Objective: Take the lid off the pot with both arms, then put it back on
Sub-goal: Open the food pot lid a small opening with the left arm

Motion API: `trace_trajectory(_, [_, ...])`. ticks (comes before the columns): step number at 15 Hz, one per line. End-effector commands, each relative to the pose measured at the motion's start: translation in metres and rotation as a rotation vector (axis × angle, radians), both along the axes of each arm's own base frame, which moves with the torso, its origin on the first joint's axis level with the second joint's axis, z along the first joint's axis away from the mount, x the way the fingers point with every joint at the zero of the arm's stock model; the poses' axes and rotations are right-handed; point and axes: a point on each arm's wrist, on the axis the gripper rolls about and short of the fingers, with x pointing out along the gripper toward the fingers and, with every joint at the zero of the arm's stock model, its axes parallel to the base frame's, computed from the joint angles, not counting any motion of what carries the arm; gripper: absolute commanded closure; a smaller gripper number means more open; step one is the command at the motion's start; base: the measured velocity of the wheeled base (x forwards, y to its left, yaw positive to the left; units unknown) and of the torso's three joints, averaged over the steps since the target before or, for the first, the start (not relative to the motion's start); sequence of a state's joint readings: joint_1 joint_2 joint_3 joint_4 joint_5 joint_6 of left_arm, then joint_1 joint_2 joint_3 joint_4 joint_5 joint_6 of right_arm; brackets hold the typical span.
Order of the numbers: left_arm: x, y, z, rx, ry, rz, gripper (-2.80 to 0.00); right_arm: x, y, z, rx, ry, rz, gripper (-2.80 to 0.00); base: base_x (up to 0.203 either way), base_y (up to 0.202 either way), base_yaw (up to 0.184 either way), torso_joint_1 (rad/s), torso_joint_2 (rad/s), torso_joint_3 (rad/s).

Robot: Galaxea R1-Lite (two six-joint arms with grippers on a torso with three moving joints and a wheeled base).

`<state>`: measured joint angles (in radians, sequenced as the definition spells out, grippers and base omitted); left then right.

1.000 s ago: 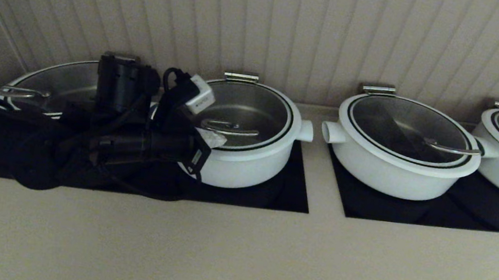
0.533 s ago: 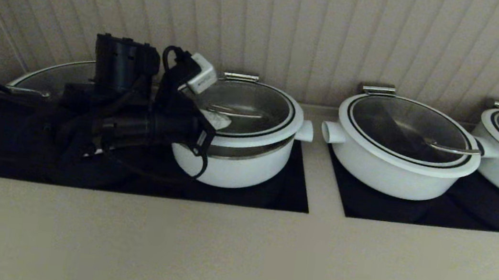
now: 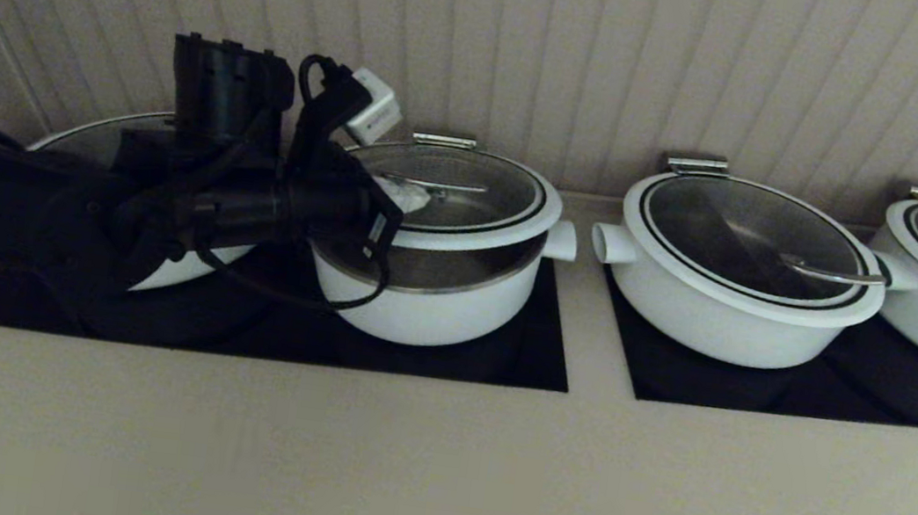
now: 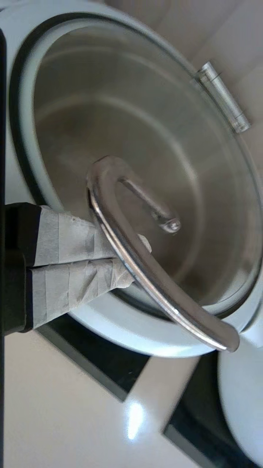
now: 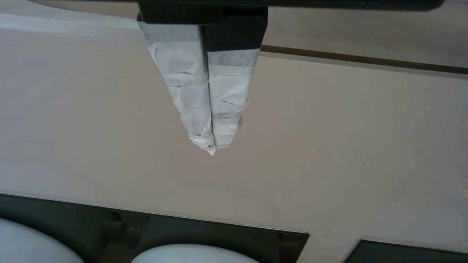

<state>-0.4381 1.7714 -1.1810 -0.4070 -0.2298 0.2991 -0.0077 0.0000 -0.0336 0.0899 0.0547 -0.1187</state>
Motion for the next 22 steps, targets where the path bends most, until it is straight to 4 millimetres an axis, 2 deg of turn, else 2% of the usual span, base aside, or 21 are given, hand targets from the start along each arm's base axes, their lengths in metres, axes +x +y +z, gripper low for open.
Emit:
trace_trajectory(1, [0.005, -0.002, 0.007, -0.011, -0.025, -0.002, 0.0, 0.0, 0.0, 0.0, -0.001, 0.002, 0.001, 0.0, 0.0, 0.0, 0.0, 0.0, 0.0, 0.0])
trace_trajectory(12, [0.017, -0.001, 0.023, -0.033, -0.076, 0.017, 0.0, 0.0, 0.0, 0.0, -0.001, 0.003, 0.001, 0.0, 0.0, 0.0, 0.0, 0.0, 0.0, 0.0])
trace_trajectory(17, [0.011, 0.005, 0.026, -0.011, -0.036, 0.02, 0.0, 0.0, 0.0, 0.0, -0.001, 0.004, 0.001, 0.0, 0.0, 0.0, 0.0, 0.0, 0.0, 0.0])
trace_trajectory(22, [0.015, 0.005, 0.04, -0.012, -0.047, 0.021, 0.0, 0.0, 0.0, 0.0, -0.001, 0.003, 0.001, 0.0, 0.0, 0.0, 0.0, 0.0, 0.0, 0.0])
